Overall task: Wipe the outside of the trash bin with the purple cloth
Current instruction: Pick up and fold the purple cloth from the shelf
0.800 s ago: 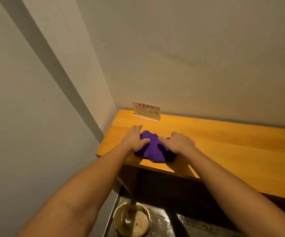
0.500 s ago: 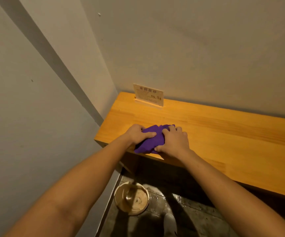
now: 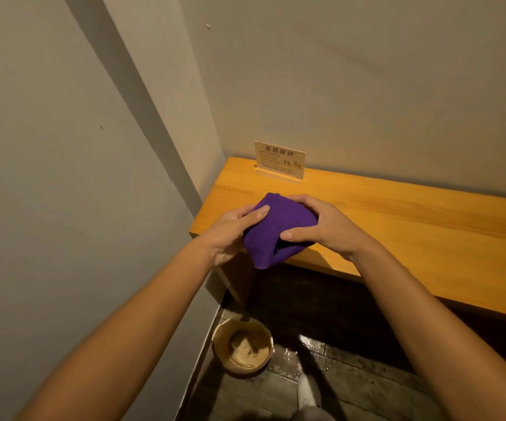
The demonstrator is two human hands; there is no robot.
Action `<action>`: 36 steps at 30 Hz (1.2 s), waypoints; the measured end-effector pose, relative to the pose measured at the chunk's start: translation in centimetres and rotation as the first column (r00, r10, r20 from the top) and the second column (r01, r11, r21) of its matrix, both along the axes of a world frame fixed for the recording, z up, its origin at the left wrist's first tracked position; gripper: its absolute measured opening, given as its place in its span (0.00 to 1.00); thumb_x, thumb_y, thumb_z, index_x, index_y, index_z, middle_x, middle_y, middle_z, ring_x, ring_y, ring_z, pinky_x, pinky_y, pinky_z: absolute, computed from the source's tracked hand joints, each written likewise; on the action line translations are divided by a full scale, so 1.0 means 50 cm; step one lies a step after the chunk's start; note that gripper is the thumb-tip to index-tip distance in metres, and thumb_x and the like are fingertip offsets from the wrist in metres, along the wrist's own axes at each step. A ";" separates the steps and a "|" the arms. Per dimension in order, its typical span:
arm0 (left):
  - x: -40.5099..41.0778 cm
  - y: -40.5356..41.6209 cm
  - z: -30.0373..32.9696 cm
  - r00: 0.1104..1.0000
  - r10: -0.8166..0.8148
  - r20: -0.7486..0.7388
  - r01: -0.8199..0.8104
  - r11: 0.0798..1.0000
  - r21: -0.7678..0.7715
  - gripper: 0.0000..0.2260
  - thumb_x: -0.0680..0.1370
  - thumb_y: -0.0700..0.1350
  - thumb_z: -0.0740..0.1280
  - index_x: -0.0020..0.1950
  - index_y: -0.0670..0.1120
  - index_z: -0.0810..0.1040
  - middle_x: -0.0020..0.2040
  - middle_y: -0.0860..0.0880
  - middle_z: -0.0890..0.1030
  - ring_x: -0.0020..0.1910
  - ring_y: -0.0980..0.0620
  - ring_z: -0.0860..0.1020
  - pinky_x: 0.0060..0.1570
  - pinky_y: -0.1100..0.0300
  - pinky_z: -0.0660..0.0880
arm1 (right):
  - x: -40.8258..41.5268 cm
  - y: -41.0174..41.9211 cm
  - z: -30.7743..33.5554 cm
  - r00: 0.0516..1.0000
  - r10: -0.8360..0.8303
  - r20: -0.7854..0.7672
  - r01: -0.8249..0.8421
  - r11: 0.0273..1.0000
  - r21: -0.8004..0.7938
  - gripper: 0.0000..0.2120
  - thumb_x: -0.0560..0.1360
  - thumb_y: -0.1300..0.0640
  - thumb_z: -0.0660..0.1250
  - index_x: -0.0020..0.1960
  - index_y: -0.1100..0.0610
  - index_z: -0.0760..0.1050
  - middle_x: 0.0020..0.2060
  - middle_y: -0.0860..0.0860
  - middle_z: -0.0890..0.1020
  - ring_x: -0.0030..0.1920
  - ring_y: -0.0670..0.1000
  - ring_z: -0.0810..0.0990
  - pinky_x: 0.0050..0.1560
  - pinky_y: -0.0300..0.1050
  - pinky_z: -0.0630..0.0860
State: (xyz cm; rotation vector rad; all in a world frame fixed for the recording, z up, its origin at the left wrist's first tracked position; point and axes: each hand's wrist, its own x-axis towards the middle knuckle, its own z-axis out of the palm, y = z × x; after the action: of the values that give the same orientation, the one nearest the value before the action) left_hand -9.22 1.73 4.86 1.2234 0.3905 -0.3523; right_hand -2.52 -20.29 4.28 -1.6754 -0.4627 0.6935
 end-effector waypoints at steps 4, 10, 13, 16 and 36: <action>-0.073 0.006 0.018 0.981 0.060 0.184 -0.103 0.967 0.232 0.16 0.76 0.47 0.76 0.62 0.46 0.80 0.59 0.45 0.86 0.57 0.49 0.85 0.50 0.59 0.82 | -0.083 -0.010 0.006 0.996 -0.092 0.007 0.092 0.992 -0.082 0.33 0.61 0.34 0.81 0.61 0.44 0.78 0.48 0.44 0.85 0.42 0.42 0.84 0.39 0.37 0.79; -0.187 0.034 0.015 0.911 -0.068 0.406 -0.186 0.812 0.554 0.07 0.78 0.47 0.75 0.53 0.53 0.80 0.52 0.54 0.83 0.52 0.54 0.81 0.54 0.55 0.79 | -0.239 -0.014 -0.053 0.920 -0.379 -0.102 0.372 0.925 -0.078 0.27 0.65 0.40 0.82 0.56 0.54 0.78 0.49 0.50 0.85 0.37 0.40 0.84 0.30 0.34 0.75; -0.240 0.017 0.007 0.939 0.087 0.332 -0.187 0.941 0.281 0.06 0.78 0.47 0.75 0.52 0.54 0.80 0.51 0.51 0.85 0.52 0.51 0.84 0.48 0.55 0.81 | -0.316 -0.008 -0.082 0.809 -0.558 -0.187 0.555 0.829 -0.073 0.25 0.69 0.37 0.79 0.58 0.47 0.75 0.54 0.48 0.82 0.48 0.46 0.84 0.37 0.40 0.78; -0.284 -0.006 -0.016 0.947 0.180 0.267 -0.222 0.966 0.136 0.06 0.79 0.45 0.74 0.55 0.50 0.80 0.55 0.47 0.85 0.58 0.45 0.83 0.56 0.50 0.81 | -0.390 0.004 -0.122 0.598 -0.754 -0.273 0.738 0.651 -0.180 0.20 0.75 0.38 0.73 0.54 0.52 0.74 0.54 0.54 0.82 0.52 0.52 0.83 0.47 0.51 0.84; -0.468 -0.173 -0.115 0.959 0.260 -0.111 -0.240 0.956 0.169 0.24 0.74 0.50 0.76 0.68 0.50 0.75 0.68 0.44 0.77 0.63 0.44 0.79 0.53 0.47 0.85 | -0.457 -0.093 -0.133 0.689 -0.418 -0.591 0.615 0.769 0.173 0.20 0.72 0.52 0.80 0.62 0.51 0.81 0.51 0.50 0.88 0.51 0.52 0.88 0.45 0.46 0.84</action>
State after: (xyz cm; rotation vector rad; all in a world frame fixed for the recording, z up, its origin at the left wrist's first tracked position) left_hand -32.60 -6.90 -0.88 1.2870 0.6912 -0.1865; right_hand -25.37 -24.95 -2.37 -1.1087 0.2856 0.5507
